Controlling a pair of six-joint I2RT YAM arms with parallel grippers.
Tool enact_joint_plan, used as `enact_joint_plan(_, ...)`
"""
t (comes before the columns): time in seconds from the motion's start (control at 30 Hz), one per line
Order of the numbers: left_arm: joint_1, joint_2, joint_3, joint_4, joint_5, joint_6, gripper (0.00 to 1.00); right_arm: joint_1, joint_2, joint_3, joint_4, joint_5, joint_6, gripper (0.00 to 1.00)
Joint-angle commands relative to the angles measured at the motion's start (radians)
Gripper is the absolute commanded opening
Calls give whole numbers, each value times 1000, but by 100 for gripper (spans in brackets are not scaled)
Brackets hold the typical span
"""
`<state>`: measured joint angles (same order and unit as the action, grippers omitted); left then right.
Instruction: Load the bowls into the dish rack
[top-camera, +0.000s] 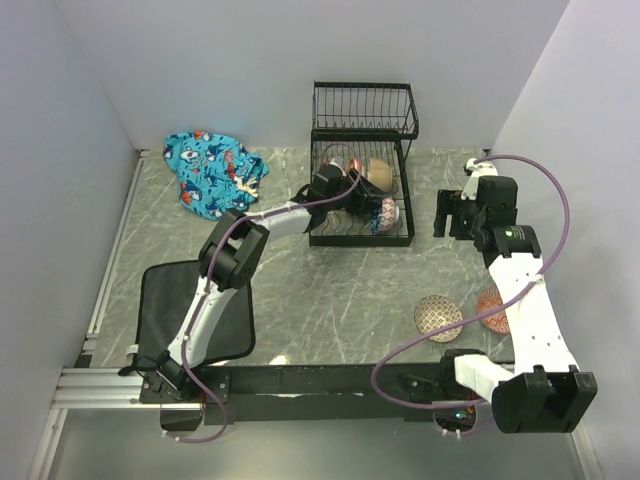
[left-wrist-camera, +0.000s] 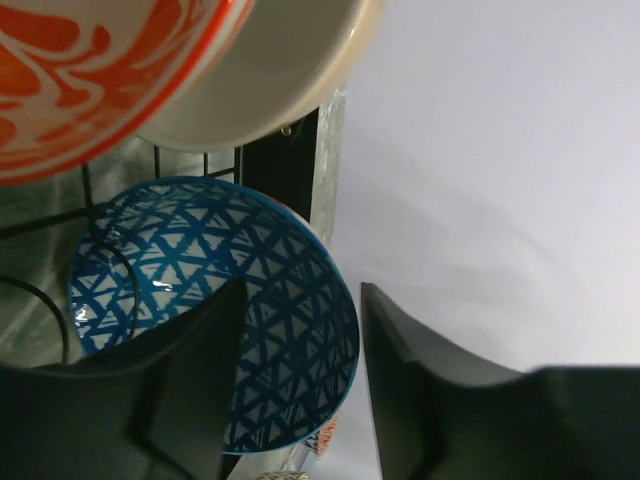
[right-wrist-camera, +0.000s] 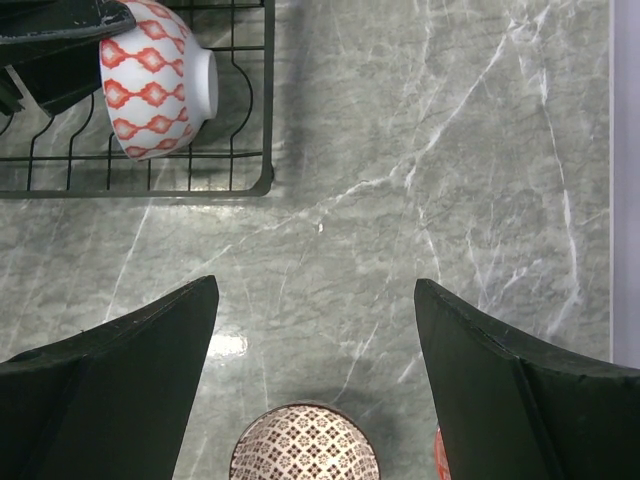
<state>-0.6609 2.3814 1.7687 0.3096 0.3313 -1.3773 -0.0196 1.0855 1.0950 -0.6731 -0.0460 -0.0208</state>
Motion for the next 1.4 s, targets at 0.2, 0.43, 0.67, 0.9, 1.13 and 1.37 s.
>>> enact_joint_plan(0.2, 30, -215, -57, 20, 26, 130, 65, -2, -78, 34, -25, -18, -68, 86)
enact_joint_plan(0.43, 119, -457, -276, -21, 139, 240, 69, 127, -102, -95, -203, -78, -205, 86)
enact_joint_plan(0.67, 210, -685, -466, -102, 181, 363, 69, 282, -35, -31, -250, -52, -30, 84)
enact_joint_plan(0.9, 316, -824, -612, -150, 184, 432, 68, 270, 27, -43, -350, -48, 296, 77)
enact_joint_plan(1.13, 428, -875, -678, -156, 178, 431, 68, 337, 111, -67, -382, -94, 360, 72)
enact_joint_plan(1.37, 486, -852, -637, -176, 186, 428, 69, 340, 113, -191, -416, -78, 432, 54)
